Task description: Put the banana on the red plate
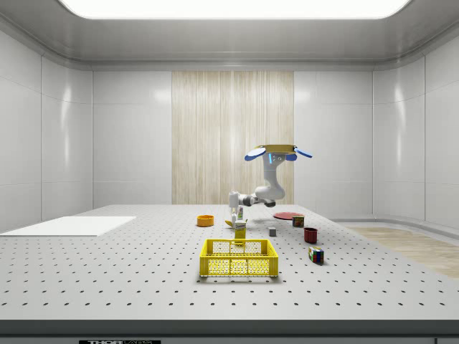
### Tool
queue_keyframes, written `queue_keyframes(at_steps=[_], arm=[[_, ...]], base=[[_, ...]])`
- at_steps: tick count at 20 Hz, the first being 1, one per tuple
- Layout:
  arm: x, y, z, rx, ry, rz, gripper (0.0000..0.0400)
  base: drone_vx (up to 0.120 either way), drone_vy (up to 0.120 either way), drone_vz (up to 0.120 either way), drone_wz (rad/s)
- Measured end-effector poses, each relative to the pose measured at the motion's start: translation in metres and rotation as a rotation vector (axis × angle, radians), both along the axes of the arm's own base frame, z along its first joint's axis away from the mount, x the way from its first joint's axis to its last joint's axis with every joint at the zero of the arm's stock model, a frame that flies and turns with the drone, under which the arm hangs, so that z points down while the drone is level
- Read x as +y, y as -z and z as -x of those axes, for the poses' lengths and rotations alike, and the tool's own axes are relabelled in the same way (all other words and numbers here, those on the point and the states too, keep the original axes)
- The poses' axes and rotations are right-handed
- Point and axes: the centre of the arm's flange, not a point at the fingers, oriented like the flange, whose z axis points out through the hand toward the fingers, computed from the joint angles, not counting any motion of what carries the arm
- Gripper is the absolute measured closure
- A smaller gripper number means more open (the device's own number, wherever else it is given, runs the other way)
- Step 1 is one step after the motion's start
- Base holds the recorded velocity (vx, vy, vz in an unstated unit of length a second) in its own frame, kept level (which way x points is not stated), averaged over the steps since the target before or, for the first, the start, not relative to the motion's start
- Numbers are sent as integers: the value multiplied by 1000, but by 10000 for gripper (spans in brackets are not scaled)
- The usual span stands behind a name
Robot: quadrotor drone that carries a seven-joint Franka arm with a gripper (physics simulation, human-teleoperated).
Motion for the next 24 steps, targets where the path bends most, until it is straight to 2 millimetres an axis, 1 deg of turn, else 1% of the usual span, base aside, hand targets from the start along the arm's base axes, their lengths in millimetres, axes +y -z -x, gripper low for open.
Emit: queue_keyframes(at_steps=[2,3,7,11,17,24], arm=[[0,0,0,0,0,0,205],[0,0,0,0,4,1,209],[0,1,0,1,30,3,211],[0,13,0,2,35,5,211],[0,32,0,2,33,6,208],[0,39,0,2,37,6,208]], base=[[0,0,0,0],[0,0,0,0],[0,0,0,0],[0,0,0,0],[0,0,113,0],[0,0,120,0]])
